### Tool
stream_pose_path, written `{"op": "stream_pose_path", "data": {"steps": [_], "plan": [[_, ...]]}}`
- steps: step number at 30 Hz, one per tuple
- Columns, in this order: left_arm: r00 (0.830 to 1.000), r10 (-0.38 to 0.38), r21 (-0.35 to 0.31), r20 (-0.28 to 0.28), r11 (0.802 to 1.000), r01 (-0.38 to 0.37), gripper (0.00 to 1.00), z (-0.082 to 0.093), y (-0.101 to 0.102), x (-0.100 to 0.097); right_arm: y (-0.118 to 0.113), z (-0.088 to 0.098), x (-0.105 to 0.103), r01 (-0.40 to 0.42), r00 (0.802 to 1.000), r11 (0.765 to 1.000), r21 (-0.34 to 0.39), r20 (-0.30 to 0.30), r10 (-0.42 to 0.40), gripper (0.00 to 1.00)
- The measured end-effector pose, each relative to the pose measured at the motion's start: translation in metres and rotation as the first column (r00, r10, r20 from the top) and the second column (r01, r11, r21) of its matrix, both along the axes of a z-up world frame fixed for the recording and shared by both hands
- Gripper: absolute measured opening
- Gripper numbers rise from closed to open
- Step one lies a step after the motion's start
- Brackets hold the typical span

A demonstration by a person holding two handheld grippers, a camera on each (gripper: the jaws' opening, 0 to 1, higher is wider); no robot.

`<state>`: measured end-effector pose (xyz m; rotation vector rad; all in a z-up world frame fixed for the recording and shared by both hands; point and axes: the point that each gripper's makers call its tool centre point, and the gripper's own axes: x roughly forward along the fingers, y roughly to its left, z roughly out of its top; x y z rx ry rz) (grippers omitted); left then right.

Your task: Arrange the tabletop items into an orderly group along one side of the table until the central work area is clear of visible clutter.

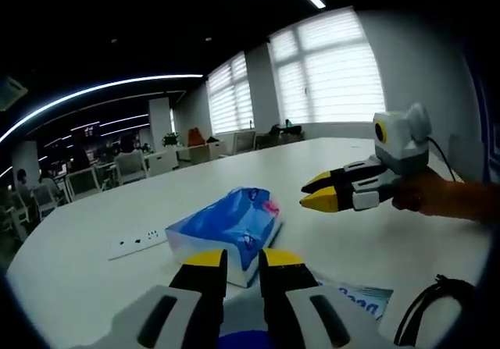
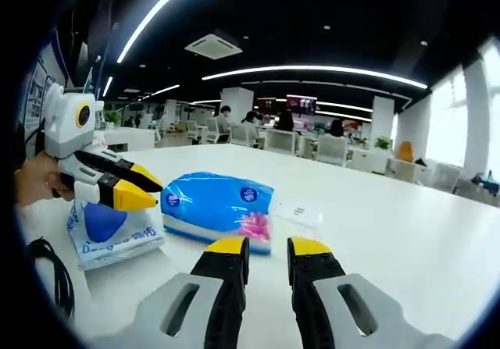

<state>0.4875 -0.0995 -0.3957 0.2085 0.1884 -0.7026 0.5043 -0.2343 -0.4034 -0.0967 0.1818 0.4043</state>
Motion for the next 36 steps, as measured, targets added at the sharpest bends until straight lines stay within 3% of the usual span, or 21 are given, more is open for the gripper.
{"op": "stream_pose_path", "data": {"steps": [1,2,5,8,12,23,25,29,36], "plan": [[1.0,0.0,0.0,-0.001,1.0,0.0,0.15,0.0,0.0,0.0,0.002,0.002,0.002,0.0,1.0,0.999,0.049,-0.009,0.0,0.17],[1.0,-0.001,-0.002,0.003,1.0,0.001,0.15,0.001,-0.001,-0.001,0.004,0.004,0.003,-0.008,1.0,0.998,0.055,-0.002,0.009,0.17],[1.0,-0.001,0.011,0.007,1.0,0.001,0.15,0.0,-0.003,0.0,0.006,0.004,0.01,-0.013,1.0,1.0,-0.024,0.022,0.013,0.16],[1.0,0.001,0.007,0.005,1.0,-0.001,0.15,-0.001,-0.002,0.001,0.011,0.002,0.013,-0.013,1.0,1.0,-0.007,0.011,0.014,0.16],[1.0,0.001,0.009,-0.001,1.0,-0.001,0.15,-0.003,-0.001,0.003,0.015,-0.004,0.015,-0.023,1.0,0.999,-0.041,0.017,0.024,0.16],[1.0,-0.01,0.0,0.001,1.0,0.01,0.14,-0.008,-0.007,0.007,0.014,-0.001,0.031,0.01,0.999,1.0,-0.03,0.033,-0.009,0.16],[1.0,-0.002,-0.027,-0.012,1.0,0.001,0.14,-0.01,-0.01,0.008,0.014,-0.002,0.033,0.013,0.999,1.0,-0.029,0.031,-0.012,0.18],[1.0,0.001,0.006,0.012,1.0,-0.001,0.14,-0.008,-0.012,0.009,0.013,-0.007,0.037,0.02,0.999,0.999,-0.025,0.032,-0.019,0.19],[1.0,0.001,0.002,0.008,1.0,-0.001,0.13,-0.003,-0.011,0.01,0.007,-0.006,0.046,0.051,0.998,0.999,0.01,0.034,-0.051,0.19]]}}
